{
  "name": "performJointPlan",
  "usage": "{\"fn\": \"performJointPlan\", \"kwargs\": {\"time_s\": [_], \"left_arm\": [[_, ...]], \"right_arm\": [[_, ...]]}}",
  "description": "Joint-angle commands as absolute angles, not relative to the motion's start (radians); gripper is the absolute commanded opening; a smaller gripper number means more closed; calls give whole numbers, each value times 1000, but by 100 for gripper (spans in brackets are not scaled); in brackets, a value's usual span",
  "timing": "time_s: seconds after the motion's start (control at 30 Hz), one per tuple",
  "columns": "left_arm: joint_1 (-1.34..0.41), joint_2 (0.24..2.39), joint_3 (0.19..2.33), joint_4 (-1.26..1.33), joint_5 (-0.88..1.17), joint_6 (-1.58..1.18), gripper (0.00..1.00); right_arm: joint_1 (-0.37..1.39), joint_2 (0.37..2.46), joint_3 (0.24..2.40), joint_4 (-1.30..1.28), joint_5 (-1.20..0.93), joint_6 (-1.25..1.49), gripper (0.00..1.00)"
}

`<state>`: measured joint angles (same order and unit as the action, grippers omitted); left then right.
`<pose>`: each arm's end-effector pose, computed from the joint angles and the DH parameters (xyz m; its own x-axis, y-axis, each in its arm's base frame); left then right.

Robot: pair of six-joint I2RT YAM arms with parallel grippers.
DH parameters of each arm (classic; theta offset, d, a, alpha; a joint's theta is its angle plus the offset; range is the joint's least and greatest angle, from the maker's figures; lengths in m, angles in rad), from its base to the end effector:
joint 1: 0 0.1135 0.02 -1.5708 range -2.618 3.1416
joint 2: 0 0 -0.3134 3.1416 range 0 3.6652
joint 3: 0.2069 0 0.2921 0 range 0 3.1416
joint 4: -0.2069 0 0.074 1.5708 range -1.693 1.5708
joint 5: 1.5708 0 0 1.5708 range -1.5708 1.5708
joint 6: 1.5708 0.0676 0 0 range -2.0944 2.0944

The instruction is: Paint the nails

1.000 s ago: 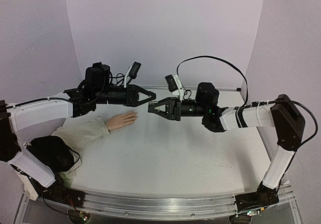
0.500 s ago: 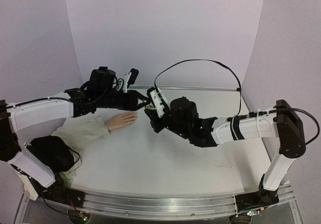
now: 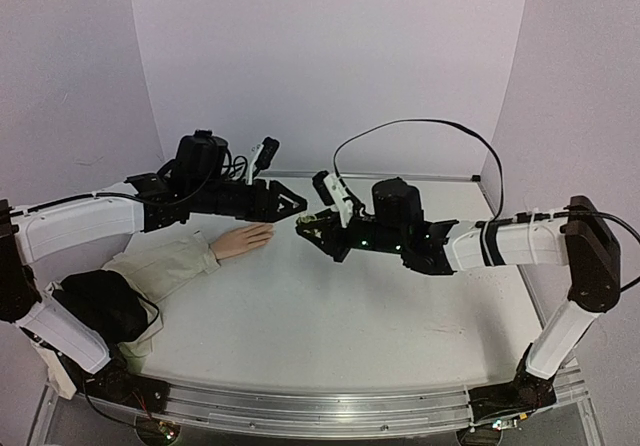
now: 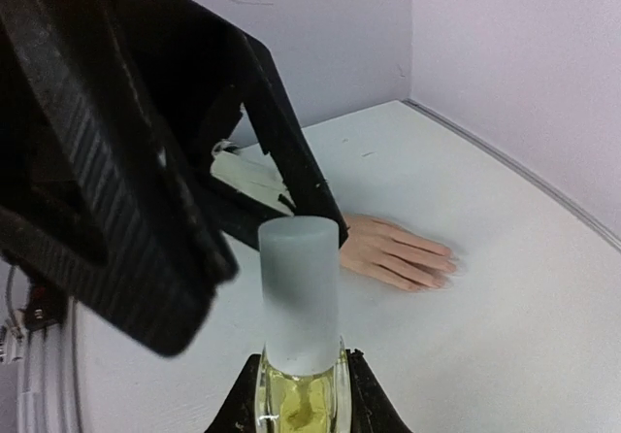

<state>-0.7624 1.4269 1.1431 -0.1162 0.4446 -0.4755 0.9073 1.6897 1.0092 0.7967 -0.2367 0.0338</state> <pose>0.2624 -0.2908 0.3486 -0.6670 0.0655 -0.7422 0.6801 0.4603 -0.5706 0.2683 0.3689 0.3077 0.0406 0.1053 -0.9936 -0.9112 0.4119 0.0064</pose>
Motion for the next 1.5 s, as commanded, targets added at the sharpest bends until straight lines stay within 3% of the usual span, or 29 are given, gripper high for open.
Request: {"fn": "performJointPlan", "kwargs": {"time_s": [0.0, 0.23, 0.57, 0.73, 0.8, 0.87, 0.93, 1.07, 1.17, 1.37, 1.47], "left_arm": [[-748, 1367, 1122, 22, 555, -504, 57], [-746, 1382, 1093, 210, 736, -580, 54], [-746, 1401, 1097, 229, 751, -595, 27], [-747, 1408, 1096, 228, 752, -580, 17], [-748, 1410, 1096, 227, 741, -574, 8], [-750, 1405, 1089, 225, 710, -566, 4], [-753, 1398, 1082, 205, 660, -550, 0], [-788, 1381, 1090, 102, 472, -496, 0], [-798, 1391, 1103, 64, 401, -498, 0], [-794, 1414, 1123, 41, 424, -500, 2], [-782, 1407, 1118, 41, 450, -506, 20]], "right_arm": [[827, 1613, 1002, 926, -643, 230, 0], [813, 1657, 1052, 1034, -863, 364, 0], [812, 1677, 1049, 1080, -838, 386, 0], [812, 1679, 1042, 1075, -764, 366, 0], [812, 1680, 1037, 1054, -701, 344, 0], [821, 1672, 1033, 983, -580, 284, 0], [860, 1656, 1038, 869, -288, 178, 0], [995, 1684, 1079, 789, 352, 35, 0], [1051, 1733, 1116, 813, 536, -50, 0], [1052, 1749, 1121, 842, 317, -90, 0], [1017, 1728, 1098, 844, 117, -63, 0]]}}
